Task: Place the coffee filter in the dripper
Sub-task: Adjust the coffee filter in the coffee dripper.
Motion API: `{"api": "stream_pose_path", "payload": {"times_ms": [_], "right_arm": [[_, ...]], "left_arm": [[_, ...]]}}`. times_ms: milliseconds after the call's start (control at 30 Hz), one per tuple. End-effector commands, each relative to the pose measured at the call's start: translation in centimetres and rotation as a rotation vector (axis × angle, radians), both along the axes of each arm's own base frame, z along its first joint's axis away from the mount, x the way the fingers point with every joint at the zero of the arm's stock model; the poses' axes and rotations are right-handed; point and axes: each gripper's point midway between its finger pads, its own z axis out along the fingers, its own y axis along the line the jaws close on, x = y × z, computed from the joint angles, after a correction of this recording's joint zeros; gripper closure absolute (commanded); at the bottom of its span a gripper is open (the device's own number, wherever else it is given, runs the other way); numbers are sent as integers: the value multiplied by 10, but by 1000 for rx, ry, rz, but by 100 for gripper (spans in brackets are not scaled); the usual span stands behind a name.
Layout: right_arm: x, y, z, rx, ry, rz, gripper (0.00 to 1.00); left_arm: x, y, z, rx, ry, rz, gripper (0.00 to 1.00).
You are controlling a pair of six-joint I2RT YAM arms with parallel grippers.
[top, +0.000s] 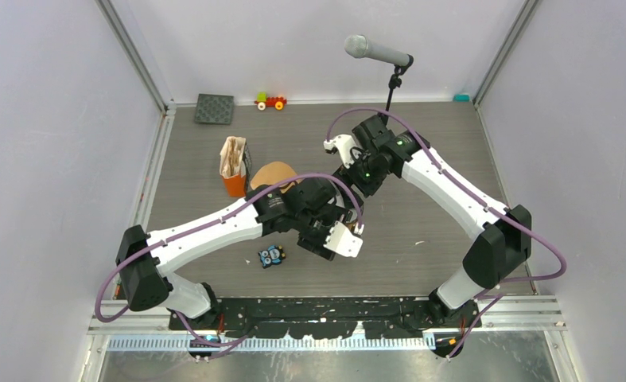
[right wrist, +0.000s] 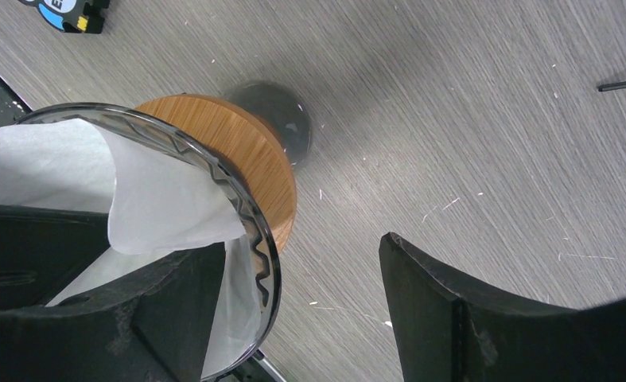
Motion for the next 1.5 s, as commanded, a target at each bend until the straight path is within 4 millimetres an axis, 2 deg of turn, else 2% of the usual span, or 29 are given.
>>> {"api": "stream_pose_path", "payload": {"times_ms": [0, 500, 933, 1100, 1233, 1467], "right_arm": [[-2, 4, 33, 63, -63, 24, 25], [-2, 5, 48, 83, -79, 30, 24], [-2, 3, 93, 141, -170, 15, 24], [0, -2, 123, 205, -218, -20, 24], [7, -11, 147, 259, -260, -70, 24], [43, -47, 174, 332, -353, -283, 23]], "left_arm": [[0, -1, 16, -29, 3, 7, 31], [5, -8, 39, -72, -4, 45, 26], [10, -3, 78, -166, -26, 131, 23], [19, 11, 100, -256, 1, 208, 21], [34, 28, 122, -351, 34, 314, 19], [87, 73, 175, -578, 2, 627, 14]]}}
